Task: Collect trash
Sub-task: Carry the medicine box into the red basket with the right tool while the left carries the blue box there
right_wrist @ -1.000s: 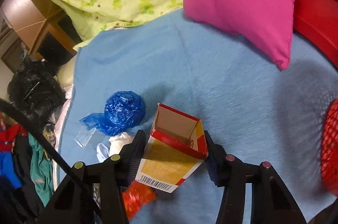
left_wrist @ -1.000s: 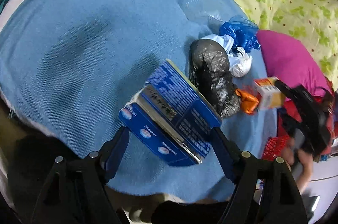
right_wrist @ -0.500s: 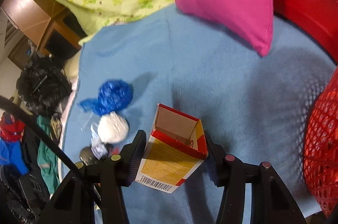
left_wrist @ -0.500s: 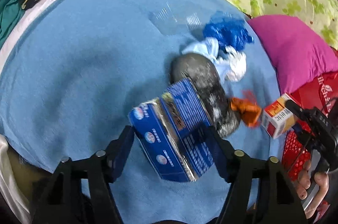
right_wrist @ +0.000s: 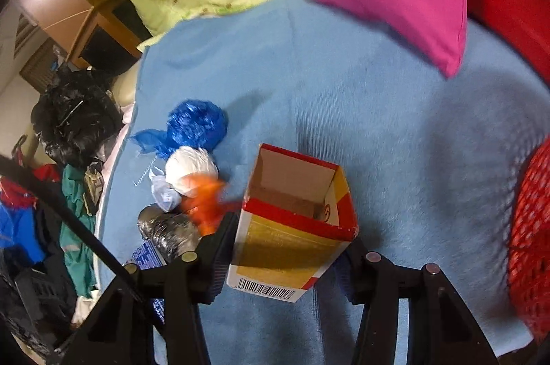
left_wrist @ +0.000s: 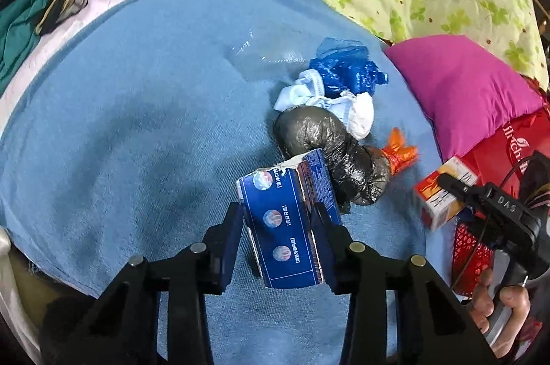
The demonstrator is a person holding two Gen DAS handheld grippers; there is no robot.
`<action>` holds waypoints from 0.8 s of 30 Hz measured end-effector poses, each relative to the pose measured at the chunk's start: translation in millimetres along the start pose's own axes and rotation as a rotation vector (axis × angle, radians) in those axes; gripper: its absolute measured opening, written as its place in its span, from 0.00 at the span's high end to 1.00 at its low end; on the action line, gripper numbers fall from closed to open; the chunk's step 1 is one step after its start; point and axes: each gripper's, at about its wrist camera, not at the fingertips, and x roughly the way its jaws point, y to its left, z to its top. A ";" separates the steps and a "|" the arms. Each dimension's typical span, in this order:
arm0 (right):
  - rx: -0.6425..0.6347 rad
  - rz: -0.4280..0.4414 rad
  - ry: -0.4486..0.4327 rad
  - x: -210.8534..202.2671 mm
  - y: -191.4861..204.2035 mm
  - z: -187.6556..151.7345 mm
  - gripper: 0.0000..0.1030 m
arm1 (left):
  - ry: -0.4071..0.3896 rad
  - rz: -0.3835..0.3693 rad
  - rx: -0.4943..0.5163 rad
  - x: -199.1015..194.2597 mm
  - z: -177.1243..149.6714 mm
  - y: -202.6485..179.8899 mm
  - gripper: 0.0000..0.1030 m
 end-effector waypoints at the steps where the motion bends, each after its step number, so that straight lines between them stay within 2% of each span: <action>1: -0.009 0.001 -0.016 -4.4 2.0 0.0 0.47 | -0.003 0.000 0.005 -1.3 -0.2 0.1 0.59; 7: -0.072 0.003 -0.138 -37.2 9.1 -1.8 0.47 | -0.046 0.016 0.044 -18.3 -3.5 -7.6 0.59; 14: -0.160 0.032 -0.340 -96.5 15.9 -9.5 0.47 | -0.172 0.017 0.150 -65.0 -0.9 -36.3 0.59; 19: -0.190 0.042 -0.515 -151.1 7.2 -21.7 0.47 | -0.254 -0.041 0.259 -100.4 4.8 -81.0 0.59; 24: -0.149 -0.011 -0.676 -203.2 -24.8 -34.3 0.47 | -0.292 -0.149 0.385 -121.9 8.3 -144.7 0.59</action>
